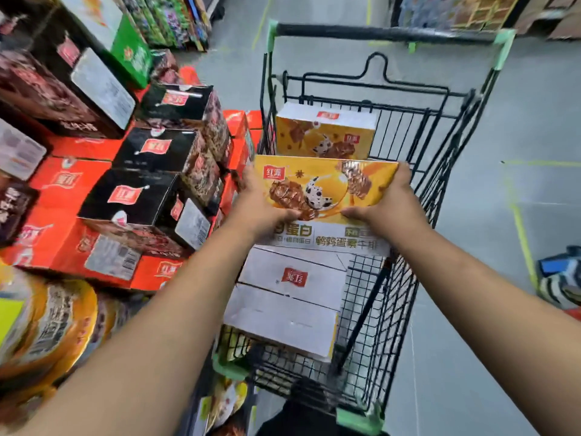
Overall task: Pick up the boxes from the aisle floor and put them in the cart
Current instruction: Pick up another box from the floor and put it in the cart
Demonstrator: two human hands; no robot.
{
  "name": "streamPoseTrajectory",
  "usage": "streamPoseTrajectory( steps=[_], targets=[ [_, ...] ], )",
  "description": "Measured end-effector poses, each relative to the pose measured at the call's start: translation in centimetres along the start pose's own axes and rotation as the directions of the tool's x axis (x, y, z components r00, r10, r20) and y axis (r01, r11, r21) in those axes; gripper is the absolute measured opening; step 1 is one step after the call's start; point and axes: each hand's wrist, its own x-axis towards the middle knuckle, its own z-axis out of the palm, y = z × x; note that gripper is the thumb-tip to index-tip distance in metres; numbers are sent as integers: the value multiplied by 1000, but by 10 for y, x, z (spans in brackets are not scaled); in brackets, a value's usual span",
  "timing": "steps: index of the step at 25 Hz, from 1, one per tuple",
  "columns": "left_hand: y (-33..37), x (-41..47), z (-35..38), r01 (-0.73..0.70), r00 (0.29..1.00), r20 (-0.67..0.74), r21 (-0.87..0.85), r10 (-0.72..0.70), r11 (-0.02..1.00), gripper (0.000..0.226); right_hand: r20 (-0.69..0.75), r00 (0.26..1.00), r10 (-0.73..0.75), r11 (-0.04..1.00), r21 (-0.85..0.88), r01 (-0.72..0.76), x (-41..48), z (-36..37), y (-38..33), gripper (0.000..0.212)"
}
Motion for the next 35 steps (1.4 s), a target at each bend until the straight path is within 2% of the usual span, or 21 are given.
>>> streamPoseTrajectory(
  steps=[3, 5, 7, 10, 14, 19, 22, 26, 30, 32, 35],
  targets=[
    [-1, 47, 3, 8, 1000, 14, 34, -8, 999, 127, -1, 999, 38, 999, -7, -38, 37, 19, -5, 126],
    [0, 71, 9, -18, 999, -33, 65, 20, 998, 123, -25, 997, 70, 997, -20, -70, 56, 26, -9, 120],
    [4, 92, 20, -40, 994, -99, 100, 50, 994, 120, -77, 993, 87, 996, -10, -88, 73, 28, -11, 105],
    [1, 119, 36, -25, 988, -151, 52, 33, 998, 115, -166, 980, 106, 994, 14, -106, 93, 33, -11, 73],
    [-14, 143, 44, 28, 977, -215, 126, 0, 992, 115, -202, 975, 96, 995, 26, -92, 109, 50, -8, 53],
    [-21, 158, 51, 56, 979, -203, 151, -24, 987, 117, -218, 971, 101, 993, 77, -86, 116, 66, 2, 44],
    [-19, 158, 48, 59, 985, -173, 161, -31, 985, 116, -202, 975, 90, 994, 77, -76, 114, 67, 1, 47],
    [-15, 141, 47, 77, 989, -140, 191, -50, 979, 126, -172, 982, 73, 994, 94, -58, 103, 61, 1, 53],
    [1, 101, 55, -54, 997, -25, 379, 69, 924, 118, -198, 975, 103, 990, 120, -80, 77, 47, 7, 57],
    [12, 83, 58, -191, 981, 44, 399, 190, 897, 100, -232, 968, 97, 992, 102, -75, 58, 35, 10, 57],
    [31, 55, 64, -392, 918, 119, 423, 378, 817, 67, -287, 952, 106, 990, 119, -75, 18, 16, 17, 55]
  ],
)
